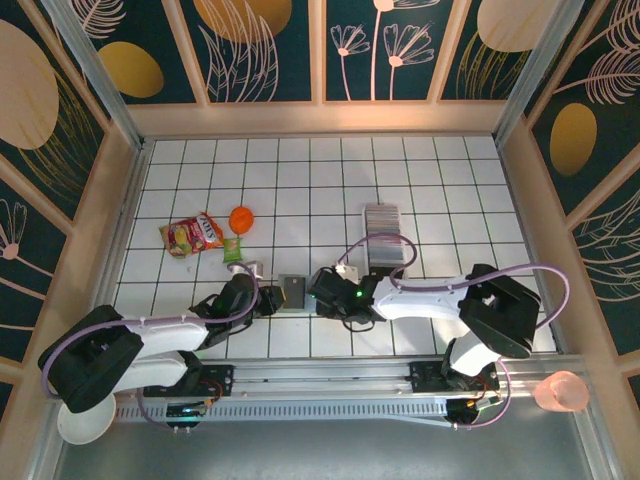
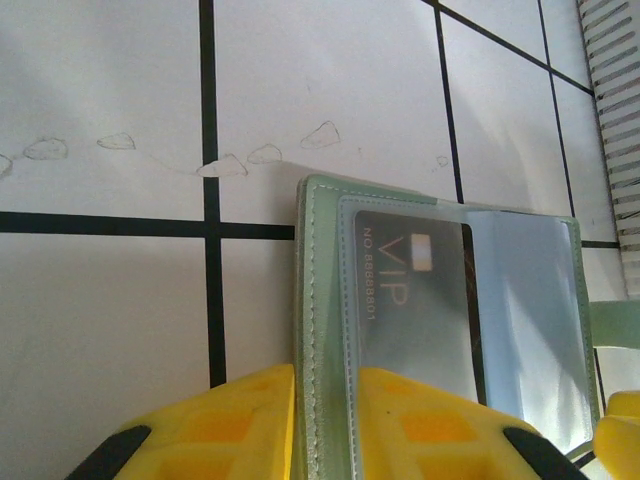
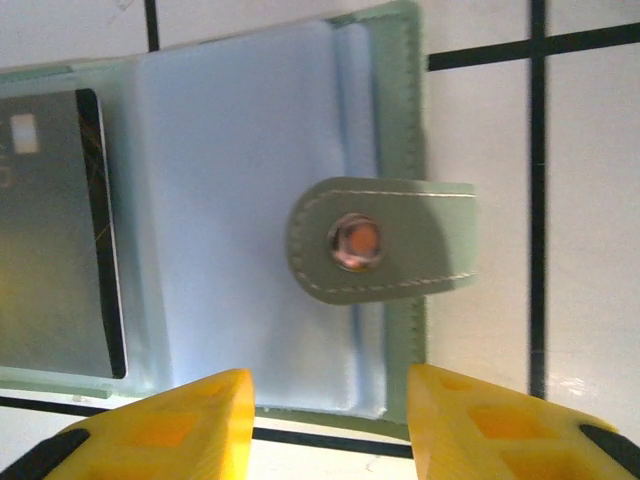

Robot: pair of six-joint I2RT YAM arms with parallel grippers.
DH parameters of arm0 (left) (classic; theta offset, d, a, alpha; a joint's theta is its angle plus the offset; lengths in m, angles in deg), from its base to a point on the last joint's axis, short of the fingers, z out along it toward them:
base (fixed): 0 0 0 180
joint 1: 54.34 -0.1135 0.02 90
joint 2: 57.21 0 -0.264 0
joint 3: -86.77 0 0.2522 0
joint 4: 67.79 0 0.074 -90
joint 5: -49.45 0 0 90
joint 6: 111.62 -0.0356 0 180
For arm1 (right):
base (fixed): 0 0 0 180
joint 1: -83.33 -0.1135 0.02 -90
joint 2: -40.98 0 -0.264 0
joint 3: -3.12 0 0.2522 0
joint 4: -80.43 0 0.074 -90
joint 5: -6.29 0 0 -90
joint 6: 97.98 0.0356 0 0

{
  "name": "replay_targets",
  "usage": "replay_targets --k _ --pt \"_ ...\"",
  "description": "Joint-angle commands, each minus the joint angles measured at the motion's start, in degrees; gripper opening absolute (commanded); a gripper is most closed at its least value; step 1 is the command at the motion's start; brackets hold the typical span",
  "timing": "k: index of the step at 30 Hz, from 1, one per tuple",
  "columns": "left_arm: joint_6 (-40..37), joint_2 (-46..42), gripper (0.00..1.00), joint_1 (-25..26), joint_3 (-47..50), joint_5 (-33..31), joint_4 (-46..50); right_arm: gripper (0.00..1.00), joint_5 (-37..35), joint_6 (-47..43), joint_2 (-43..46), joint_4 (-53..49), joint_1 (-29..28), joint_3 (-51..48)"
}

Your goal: Put the credit cards into the card holder

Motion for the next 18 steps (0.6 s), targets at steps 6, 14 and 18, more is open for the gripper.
replay_targets --k 6,14,18 --pt "1.39 0.69 0.23 0.81 1.68 2.98 6.11 0.38 -2.74 -0.49 1.04 -0.17 -0.98 3.24" --pt "1.33 0.6 0.23 0.84 1.58 3.04 6.32 0.37 -1.29 -2.05 -4.71 0.42 -0.54 6.34" --pt "1.27 0.86 0.23 0.83 1.28 3.29 6.52 0.37 -1.01 -1.83 -5.57 0.1 -0.29 5.81"
